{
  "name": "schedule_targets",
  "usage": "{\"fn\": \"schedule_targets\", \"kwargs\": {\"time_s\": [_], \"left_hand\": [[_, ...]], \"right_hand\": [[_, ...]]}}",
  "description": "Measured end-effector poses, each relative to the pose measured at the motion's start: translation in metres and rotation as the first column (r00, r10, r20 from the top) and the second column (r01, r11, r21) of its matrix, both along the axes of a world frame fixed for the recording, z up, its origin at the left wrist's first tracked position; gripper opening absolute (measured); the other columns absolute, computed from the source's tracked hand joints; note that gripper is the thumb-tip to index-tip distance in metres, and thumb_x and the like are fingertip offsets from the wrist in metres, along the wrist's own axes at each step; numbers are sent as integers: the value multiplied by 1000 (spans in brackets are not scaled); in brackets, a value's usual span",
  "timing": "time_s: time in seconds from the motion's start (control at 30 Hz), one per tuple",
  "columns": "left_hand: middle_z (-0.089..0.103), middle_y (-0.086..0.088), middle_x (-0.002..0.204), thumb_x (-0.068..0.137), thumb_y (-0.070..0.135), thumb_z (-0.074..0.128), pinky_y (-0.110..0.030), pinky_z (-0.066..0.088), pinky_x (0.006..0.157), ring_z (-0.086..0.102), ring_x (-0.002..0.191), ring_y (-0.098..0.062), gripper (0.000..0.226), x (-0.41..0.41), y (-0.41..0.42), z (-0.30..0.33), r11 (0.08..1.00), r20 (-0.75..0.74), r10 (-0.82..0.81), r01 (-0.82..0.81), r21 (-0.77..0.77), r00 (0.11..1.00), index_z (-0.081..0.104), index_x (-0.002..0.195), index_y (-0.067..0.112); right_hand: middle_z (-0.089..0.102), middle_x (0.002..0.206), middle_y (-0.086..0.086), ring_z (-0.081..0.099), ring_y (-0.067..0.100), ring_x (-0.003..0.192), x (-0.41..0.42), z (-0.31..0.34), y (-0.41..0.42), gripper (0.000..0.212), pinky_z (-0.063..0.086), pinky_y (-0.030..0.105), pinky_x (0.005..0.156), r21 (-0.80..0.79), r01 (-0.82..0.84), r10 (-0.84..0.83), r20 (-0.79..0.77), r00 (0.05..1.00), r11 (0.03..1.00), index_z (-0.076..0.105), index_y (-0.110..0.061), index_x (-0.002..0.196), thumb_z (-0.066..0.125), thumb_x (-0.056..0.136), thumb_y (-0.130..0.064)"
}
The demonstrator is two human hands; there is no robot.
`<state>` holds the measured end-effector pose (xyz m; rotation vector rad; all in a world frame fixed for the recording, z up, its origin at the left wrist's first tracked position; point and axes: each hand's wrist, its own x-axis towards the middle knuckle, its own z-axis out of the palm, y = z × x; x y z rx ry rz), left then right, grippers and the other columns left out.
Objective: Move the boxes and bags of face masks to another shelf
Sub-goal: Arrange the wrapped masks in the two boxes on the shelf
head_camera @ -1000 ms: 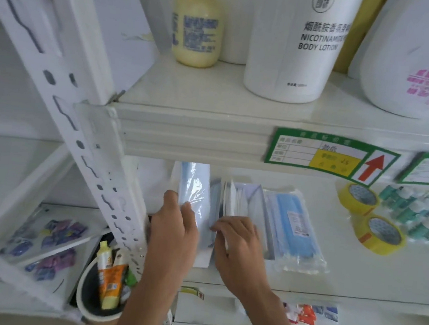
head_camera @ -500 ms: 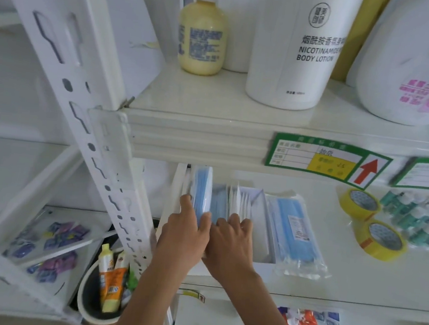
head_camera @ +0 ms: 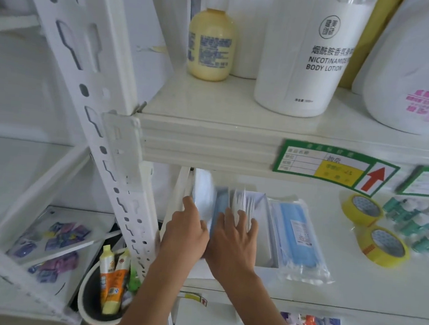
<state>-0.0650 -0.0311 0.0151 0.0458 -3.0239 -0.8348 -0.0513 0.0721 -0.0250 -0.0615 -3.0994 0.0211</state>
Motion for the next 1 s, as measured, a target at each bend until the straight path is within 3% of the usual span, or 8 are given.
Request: {"fn": "schedule_targets", "kwargs": {"time_s": [0.17, 0.23, 0.37, 0.53, 0.7, 0.8, 0.9, 1.0], "left_hand": [[50, -8, 89, 100, 18, 45, -33, 39, 62, 62, 81, -29, 40, -2, 5, -5, 998, 6, -14, 15, -56, 1000, 32, 137, 8], [56, -12, 96, 99, 20, 45, -35, 41, 65, 65, 91, -35, 44, -3, 7, -6, 1000, 14, -16, 17, -1, 1000, 30, 139, 9], [49, -4, 91, 97, 26, 46, -39, 51, 70, 65, 90, -36, 58, -2, 5, -6, 992, 37, -38, 33, 121, 999, 21, 148, 18], [63, -7, 94, 95, 14, 47, -34, 42, 66, 67, 90, -32, 58, 6, 8, -5, 996, -111, -40, 49, 78, 993, 24, 148, 18], [65, -5, 105, 99, 18, 47, -34, 48, 69, 69, 92, -26, 60, 18, 15, -10, 999, -182, -43, 44, 1, 982, 16, 150, 22], [65, -6, 108, 98, 17, 50, -35, 50, 72, 68, 95, -26, 63, 13, 9, -14, 1000, -129, -5, 8, 25, 992, 15, 151, 20], [64, -7, 113, 97, 20, 49, -35, 50, 74, 67, 98, -26, 66, 14, 5, -16, 993, -110, 7, 6, 121, 994, 14, 153, 21], [62, -7, 116, 98, 22, 50, -35, 49, 73, 66, 98, -27, 65, 17, 6, -18, 988, -110, -35, 51, 149, 993, 14, 152, 23]], "right_hand": [[28, 159, 11, 11, 36, 149, 2, 4, -4, 71, -5, 67, 117, 14, 27, -27, 12, 1000, 1000, 34, -10, 149, 52, 92, -48], [29, 160, 10, 8, 36, 151, 1, 4, -5, 63, -9, 69, 115, 31, 9, -10, 17, 1000, 999, 37, -14, 149, 50, 94, -44], [35, 157, 8, 11, 36, 151, 0, 3, -4, 60, -15, 71, 109, 18, -9, 9, 30, 1000, 1000, 43, -20, 144, 54, 92, -48], [58, 121, 0, 37, 30, 132, -4, 3, -4, 41, -7, 71, 112, -77, 4, -7, -38, 999, 997, 48, -21, 122, 57, 83, -29], [56, 101, 3, 45, 31, 112, -15, -1, -4, 40, 8, 70, 110, -47, 63, -64, -24, 998, 997, 47, -16, 116, 57, 80, -30], [44, 84, 3, 42, 29, 89, -19, -6, -6, 28, 28, 54, 91, 48, 40, -37, -61, 997, 998, 51, -15, 97, 54, 73, -31], [38, 71, -1, 35, 25, 78, -21, -11, -6, 18, 26, 44, 74, 55, 5, 0, -89, 996, 998, 46, -20, 82, 56, 71, -29], [49, 68, -6, 42, 25, 81, -23, -11, -5, 31, 22, 42, 70, 12, -5, 6, -119, 993, 1000, 46, -23, 96, 58, 69, -31]]}}
